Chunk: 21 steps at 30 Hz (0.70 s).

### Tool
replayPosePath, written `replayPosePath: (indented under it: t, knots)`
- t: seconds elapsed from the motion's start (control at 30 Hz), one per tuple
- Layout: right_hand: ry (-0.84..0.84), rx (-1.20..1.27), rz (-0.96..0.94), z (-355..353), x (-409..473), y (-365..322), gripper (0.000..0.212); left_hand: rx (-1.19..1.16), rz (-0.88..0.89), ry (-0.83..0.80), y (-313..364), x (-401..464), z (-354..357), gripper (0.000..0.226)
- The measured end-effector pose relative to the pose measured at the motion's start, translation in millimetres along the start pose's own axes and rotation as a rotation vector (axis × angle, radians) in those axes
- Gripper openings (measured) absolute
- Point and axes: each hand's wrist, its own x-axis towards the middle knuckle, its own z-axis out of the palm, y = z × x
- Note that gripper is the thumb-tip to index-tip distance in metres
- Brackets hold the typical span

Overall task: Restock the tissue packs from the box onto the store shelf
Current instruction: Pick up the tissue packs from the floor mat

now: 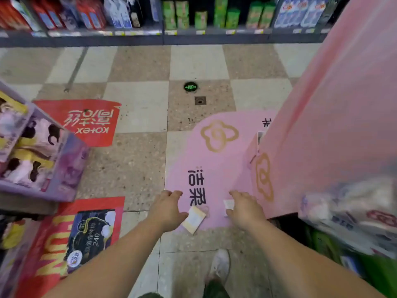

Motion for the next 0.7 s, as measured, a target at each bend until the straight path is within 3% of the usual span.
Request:
replayPosePath:
  t: [0.23, 0.43, 0.6, 0.7]
  knots:
    - [-0.161, -0.018, 0.062, 102.4, 151.0, 55.6, 0.057, -0.064, -0.079, -0.141, -33.8, 159.0, 112.4, 0.072]
    - [-0.17, -0.006, 0.155, 241.1, 286.1, 120.6, 0.06, -0.111, -0.115, -0.222, -85.5, 297.8, 249.7, 0.074]
    - [-0.161, -0.169, 0.162, 332.5, 376.1, 179.4, 0.066, -0.146, -0.229, -0.25, -123.7, 371.0, 353.5, 0.087]
    - [-0.027, -0.383, 0.045, 372.6, 408.6, 200.8, 0.062, -0.112, -0.331, -0.221, -133.2, 396.3, 396.6, 0.099]
